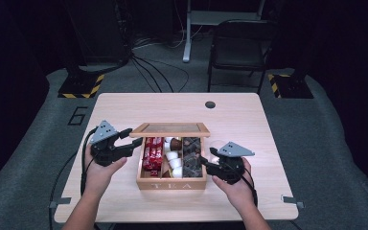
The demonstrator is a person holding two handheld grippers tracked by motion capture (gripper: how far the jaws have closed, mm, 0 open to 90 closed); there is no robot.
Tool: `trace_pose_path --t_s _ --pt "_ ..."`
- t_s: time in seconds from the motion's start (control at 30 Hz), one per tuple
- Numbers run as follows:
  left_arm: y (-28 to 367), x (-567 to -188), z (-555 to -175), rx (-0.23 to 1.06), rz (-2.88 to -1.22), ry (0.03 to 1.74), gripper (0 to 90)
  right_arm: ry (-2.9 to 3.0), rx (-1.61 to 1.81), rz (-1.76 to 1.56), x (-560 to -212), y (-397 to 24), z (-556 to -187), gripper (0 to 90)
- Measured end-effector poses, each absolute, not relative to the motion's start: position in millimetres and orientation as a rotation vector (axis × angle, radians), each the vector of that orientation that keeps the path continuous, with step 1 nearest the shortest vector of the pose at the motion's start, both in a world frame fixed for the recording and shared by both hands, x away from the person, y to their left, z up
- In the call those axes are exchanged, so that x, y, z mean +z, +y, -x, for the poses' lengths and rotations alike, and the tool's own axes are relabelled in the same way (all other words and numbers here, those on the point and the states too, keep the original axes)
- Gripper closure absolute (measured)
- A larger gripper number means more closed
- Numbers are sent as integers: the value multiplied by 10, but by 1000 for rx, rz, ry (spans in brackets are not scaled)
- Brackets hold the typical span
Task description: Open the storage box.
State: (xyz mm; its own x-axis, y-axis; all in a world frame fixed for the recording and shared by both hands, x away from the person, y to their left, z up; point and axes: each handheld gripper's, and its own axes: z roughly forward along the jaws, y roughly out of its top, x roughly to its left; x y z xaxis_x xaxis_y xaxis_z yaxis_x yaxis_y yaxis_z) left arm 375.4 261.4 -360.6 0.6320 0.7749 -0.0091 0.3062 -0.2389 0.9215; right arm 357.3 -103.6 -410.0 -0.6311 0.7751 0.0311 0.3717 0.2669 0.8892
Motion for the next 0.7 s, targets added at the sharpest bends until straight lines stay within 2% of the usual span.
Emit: trace_pose_path --t_s 0.7 --pt "2608 -3606 -3753 568 -1815 874 461 2192 1281 -984 -4305 -767 -3602 486"
